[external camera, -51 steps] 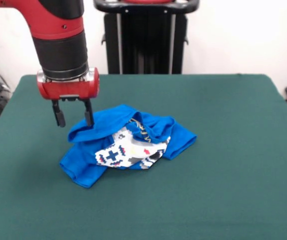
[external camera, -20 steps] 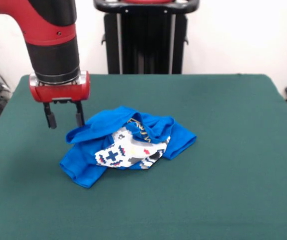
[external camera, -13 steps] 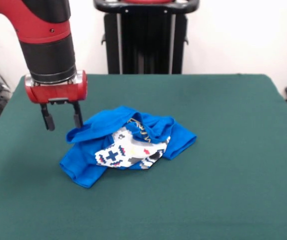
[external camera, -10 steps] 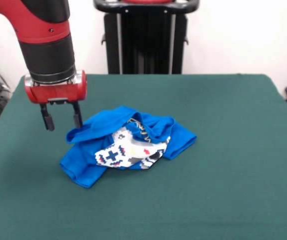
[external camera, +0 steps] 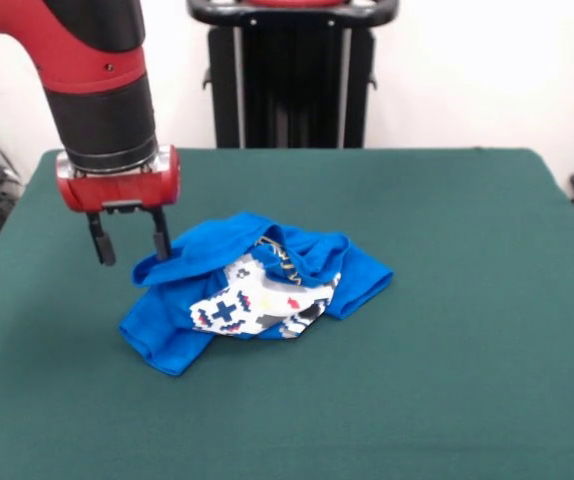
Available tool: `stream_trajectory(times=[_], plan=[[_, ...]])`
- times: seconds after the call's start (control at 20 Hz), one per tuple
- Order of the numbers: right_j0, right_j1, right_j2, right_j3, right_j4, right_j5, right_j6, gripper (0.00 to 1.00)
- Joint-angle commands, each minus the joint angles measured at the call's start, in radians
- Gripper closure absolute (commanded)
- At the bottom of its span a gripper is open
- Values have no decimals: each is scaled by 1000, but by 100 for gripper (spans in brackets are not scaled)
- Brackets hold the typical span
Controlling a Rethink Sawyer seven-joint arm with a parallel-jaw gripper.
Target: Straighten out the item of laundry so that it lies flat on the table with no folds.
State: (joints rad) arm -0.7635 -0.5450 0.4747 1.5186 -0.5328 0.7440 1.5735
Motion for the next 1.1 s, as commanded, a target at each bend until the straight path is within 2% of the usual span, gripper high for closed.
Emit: stream_trajectory(times=[0.05, 0.35, 0.55, 1.1], plan=[[41, 52, 81, -5, -59, 59, -228, 0], [45, 59, 72, -20, -92, 68, -223, 0], [64, 62, 47, -44, -120, 119, -233, 0], [57, 64, 53, -51, -144, 161, -239, 0]])
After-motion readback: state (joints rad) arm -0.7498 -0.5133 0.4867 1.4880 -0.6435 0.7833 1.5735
